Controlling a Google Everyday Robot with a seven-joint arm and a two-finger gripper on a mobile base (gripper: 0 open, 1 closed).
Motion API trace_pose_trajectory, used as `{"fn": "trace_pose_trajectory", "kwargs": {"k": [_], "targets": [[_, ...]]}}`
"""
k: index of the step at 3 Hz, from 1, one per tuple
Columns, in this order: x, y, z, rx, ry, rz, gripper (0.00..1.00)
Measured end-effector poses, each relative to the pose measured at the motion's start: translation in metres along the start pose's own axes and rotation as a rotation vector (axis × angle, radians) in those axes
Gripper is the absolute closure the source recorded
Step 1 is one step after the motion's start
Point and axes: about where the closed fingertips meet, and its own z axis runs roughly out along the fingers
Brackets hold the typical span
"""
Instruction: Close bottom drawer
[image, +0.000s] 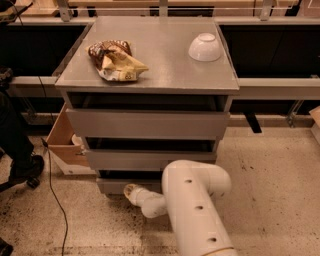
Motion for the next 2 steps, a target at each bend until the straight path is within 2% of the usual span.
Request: {"fn": "trace_pose_trajectory", "kwargs": {"k": [1,2], "targets": [[0.023,-0.009,-0.068,-0.001,0.044,0.101,1.00],[0.035,-0.020,-0.127,0.038,0.101,0.115,1.00]]}}
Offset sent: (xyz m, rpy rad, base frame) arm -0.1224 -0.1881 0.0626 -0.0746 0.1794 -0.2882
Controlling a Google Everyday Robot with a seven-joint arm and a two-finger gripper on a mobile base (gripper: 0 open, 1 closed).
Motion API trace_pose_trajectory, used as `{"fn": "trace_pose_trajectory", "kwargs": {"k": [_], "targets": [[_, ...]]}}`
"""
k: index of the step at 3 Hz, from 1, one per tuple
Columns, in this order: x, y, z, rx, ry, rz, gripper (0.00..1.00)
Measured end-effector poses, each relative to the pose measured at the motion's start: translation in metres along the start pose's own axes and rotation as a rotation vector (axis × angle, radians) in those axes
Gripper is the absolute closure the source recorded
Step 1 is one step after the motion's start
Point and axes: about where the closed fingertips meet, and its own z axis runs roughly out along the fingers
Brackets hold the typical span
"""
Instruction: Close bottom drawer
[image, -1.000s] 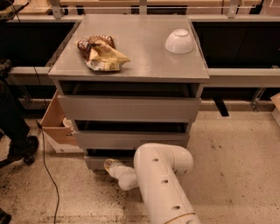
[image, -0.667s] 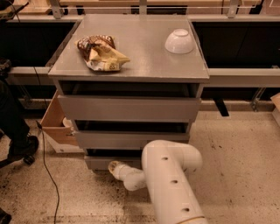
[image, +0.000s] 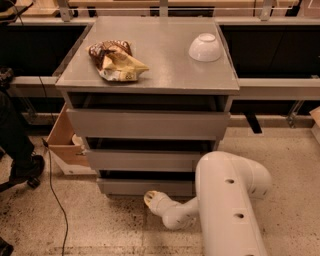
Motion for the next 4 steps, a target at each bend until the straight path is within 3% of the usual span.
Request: {"fn": "trace_pose_trajectory", "kwargs": {"k": [1,2,3,4], "targets": [[0.000,-0.018,-0.052,0.083,0.056,0.018,1.00],[-0.025,-0.032,-0.105,0.186,0.067,-0.026,1.00],[-0.023,-0.023,-0.132,0.200,0.085,-0.049,0.81],[-0.023,-0.023,-0.132,0.200,0.085,-0.049,0.58]]}}
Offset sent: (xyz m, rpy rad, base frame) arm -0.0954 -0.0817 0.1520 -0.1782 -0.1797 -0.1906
